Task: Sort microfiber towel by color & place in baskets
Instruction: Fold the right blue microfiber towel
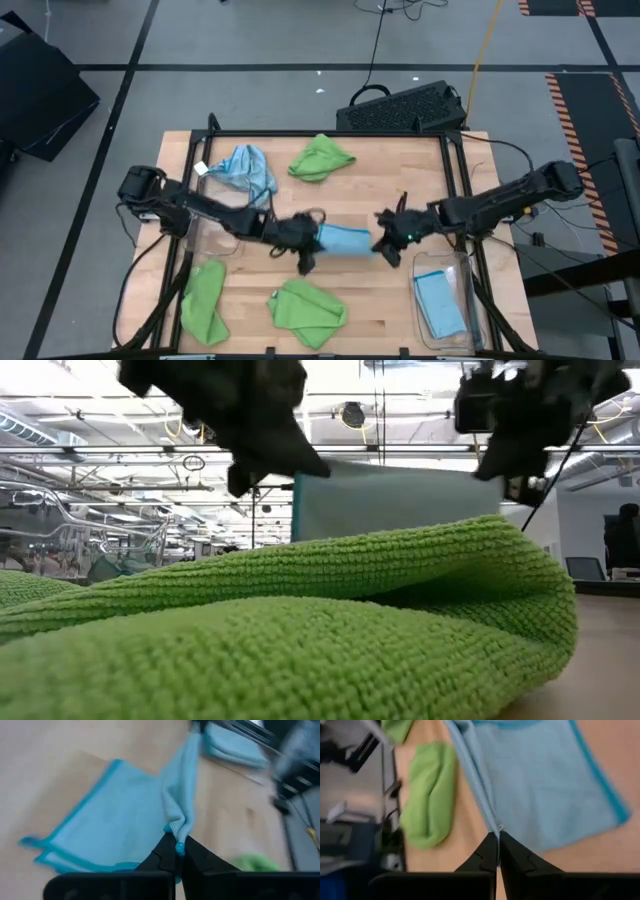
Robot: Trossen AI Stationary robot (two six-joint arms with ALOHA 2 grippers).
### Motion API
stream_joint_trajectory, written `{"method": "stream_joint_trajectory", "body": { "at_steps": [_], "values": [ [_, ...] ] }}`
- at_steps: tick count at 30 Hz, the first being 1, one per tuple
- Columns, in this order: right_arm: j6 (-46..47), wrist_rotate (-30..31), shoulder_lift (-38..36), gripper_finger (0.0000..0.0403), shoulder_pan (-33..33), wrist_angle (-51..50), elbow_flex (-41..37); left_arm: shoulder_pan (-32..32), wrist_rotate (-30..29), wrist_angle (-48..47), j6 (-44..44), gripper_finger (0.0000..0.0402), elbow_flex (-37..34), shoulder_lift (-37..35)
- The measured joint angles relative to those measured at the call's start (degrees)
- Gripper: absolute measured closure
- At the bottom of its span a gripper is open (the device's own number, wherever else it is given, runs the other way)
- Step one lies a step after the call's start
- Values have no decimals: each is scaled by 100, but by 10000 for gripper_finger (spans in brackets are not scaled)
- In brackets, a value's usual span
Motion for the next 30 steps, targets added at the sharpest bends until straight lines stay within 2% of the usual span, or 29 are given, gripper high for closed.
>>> {"method": "stream_joint_trajectory", "body": {
  "at_steps": [6,10,14,21,26,30],
  "values": [
    [724,332,588,402,847,552,10,-660,-168,-207,-145,392,15,177],
    [870,431,1091,402,982,1180,5,-821,-164,-283,-173,393,12,250],
    [856,440,1485,402,894,1393,5,-849,-134,-521,-124,383,5,326],
    [664,573,1814,403,599,1359,3,-649,-118,-805,66,394,2,586],
    [616,585,1838,403,392,1195,-19,-345,-44,-363,138,376,-16,692],
    [597,580,1779,403,346,1008,-15,-156,-98,-258,333,381,-2,668]
  ]
}}
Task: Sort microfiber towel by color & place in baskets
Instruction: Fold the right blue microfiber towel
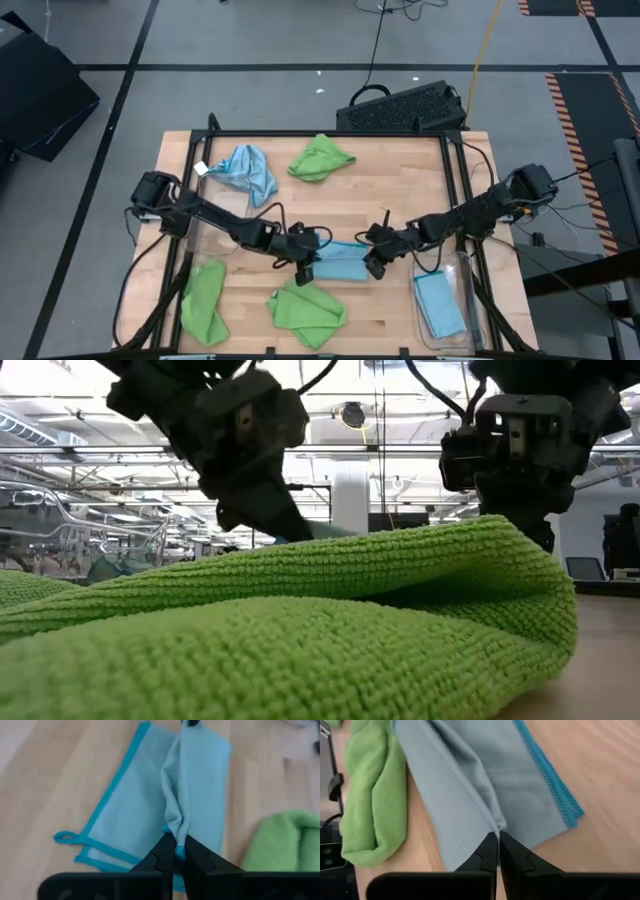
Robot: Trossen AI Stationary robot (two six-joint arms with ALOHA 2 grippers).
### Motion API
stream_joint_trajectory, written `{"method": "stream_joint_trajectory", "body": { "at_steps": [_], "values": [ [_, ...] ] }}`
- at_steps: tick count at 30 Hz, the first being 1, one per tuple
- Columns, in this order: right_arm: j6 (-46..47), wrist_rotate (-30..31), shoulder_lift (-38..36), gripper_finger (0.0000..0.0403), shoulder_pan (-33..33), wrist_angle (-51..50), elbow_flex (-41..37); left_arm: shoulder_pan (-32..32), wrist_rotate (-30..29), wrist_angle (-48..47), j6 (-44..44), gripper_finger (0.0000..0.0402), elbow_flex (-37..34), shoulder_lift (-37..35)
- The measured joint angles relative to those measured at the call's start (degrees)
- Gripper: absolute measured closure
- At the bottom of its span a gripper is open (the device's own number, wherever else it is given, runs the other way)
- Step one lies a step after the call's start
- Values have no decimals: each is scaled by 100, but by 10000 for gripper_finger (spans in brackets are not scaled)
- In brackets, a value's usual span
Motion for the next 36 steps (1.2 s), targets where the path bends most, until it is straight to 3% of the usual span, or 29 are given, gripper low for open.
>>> {"method": "stream_joint_trajectory", "body": {
  "at_steps": [6,12,24,30,36],
  "values": [
    [101,18,0,402,2,-53,0,194,37,48,126,393,-5,7],
    [-86,618,5,401,-129,-119,4,356,-86,-3,201,370,-5,13],
    [-506,1005,58,399,-341,-232,9,417,-194,1,-74,387,1,278],
    [-473,1058,139,386,-344,-464,11,416,-616,76,-191,336,1,265],
    [-860,820,109,317,-344,-518,11,404,-668,-7,-341,273,1,183]
  ]
}}
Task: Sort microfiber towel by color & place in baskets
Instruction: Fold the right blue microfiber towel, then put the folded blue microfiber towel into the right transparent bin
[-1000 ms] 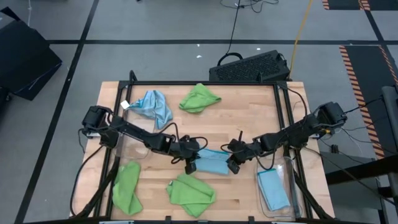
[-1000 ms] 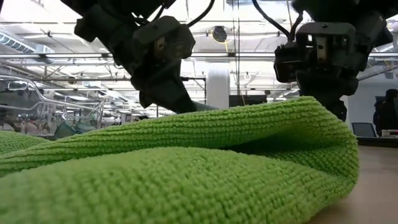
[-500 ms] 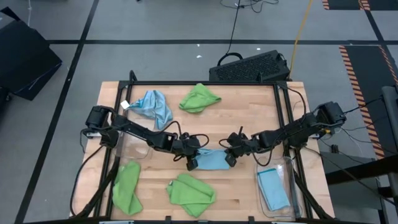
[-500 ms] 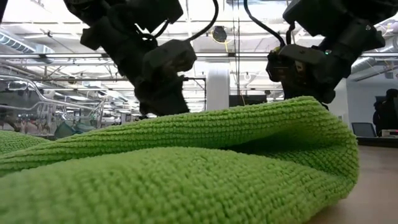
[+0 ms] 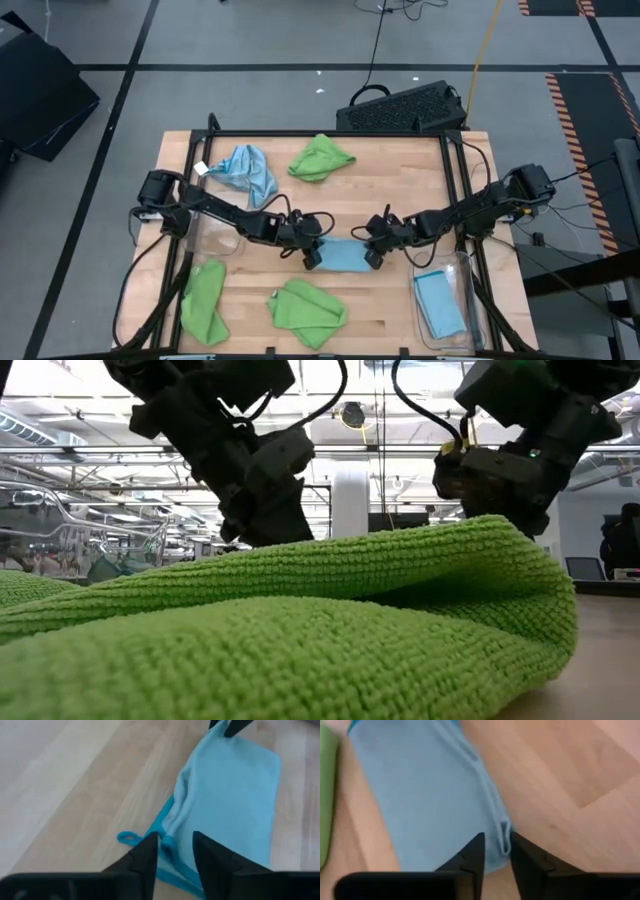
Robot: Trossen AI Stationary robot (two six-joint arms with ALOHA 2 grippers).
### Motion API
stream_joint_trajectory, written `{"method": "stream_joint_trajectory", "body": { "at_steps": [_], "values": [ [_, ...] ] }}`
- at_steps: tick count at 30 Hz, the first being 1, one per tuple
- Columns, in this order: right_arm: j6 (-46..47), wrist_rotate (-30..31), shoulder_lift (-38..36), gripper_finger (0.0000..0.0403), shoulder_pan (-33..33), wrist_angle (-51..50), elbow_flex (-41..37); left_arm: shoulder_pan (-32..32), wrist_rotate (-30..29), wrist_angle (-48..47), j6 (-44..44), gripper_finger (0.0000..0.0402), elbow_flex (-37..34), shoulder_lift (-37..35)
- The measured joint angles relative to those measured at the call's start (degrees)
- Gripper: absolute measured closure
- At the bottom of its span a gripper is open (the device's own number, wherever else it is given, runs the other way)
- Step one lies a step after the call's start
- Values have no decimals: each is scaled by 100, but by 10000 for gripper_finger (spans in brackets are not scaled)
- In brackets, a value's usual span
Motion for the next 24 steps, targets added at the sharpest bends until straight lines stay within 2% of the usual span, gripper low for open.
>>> {"method": "stream_joint_trajectory", "body": {
  "at_steps": [3,6,10,15,21,24],
  "values": [
    [-427,-298,-6,285,47,-127,77,-65,276,-97,-44,257,0,-156],
    [-999,-354,-4,276,209,-761,456,-205,396,-272,-138,257,0,-405],
    [-2005,59,-4,283,575,-1708,1241,-520,-80,-382,-372,272,2,-888],
    [-2735,403,88,285,992,-1737,1952,-888,-712,-407,-484,283,0,-1387],
    [-3170,369,836,243,1253,-1565,2336,-987,-1235,-354,-489,265,4,-1626],
    [-3222,380,1423,217,1237,-1574,2612,-923,-1284,-384,-481,254,4,-1577]
  ]
}}
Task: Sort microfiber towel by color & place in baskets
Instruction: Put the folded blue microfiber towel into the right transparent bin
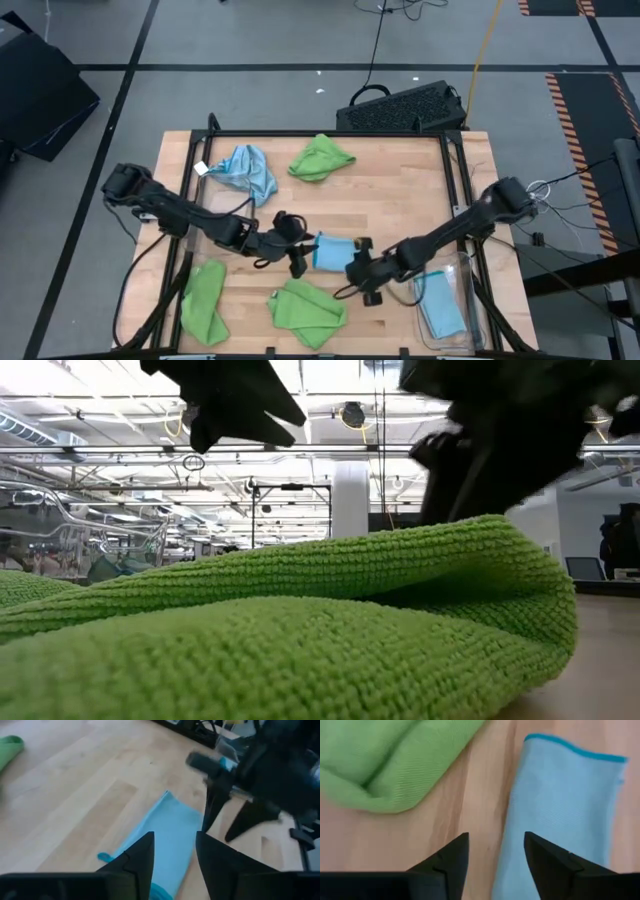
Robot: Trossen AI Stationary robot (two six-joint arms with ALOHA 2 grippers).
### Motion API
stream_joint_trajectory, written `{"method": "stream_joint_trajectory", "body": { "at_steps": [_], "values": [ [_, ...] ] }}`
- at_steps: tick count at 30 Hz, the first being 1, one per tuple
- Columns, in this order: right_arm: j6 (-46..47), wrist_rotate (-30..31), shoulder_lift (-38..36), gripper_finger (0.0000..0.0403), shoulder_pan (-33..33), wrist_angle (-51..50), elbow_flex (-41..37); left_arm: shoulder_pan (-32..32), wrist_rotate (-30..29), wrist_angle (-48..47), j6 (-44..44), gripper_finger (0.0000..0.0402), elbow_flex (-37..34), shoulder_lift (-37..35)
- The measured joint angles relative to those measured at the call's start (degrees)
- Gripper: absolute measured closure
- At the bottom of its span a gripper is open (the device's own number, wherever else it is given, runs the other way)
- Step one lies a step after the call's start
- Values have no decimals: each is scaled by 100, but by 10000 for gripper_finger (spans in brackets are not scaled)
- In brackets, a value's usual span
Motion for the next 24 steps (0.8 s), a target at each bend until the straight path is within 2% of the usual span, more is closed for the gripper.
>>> {"method": "stream_joint_trajectory", "body": {
  "at_steps": [4,8,14,17,24],
  "values": [
    [93,509,740,203,-44,-141,575,117,-2,-5,-165,256,-7,258],
    [284,1221,1265,212,-41,-755,1276,179,16,140,-232,270,-2,638],
    [303,1179,1517,231,-28,-917,1551,128,500,822,-210,293,0,1412],
    [485,1050,1508,234,-24,-998,1552,80,651,854,-281,300,-2,1753],
    [589,916,1510,234,-38,-1279,1483,79,767,311,-405,305,25,2233]
  ]
}}
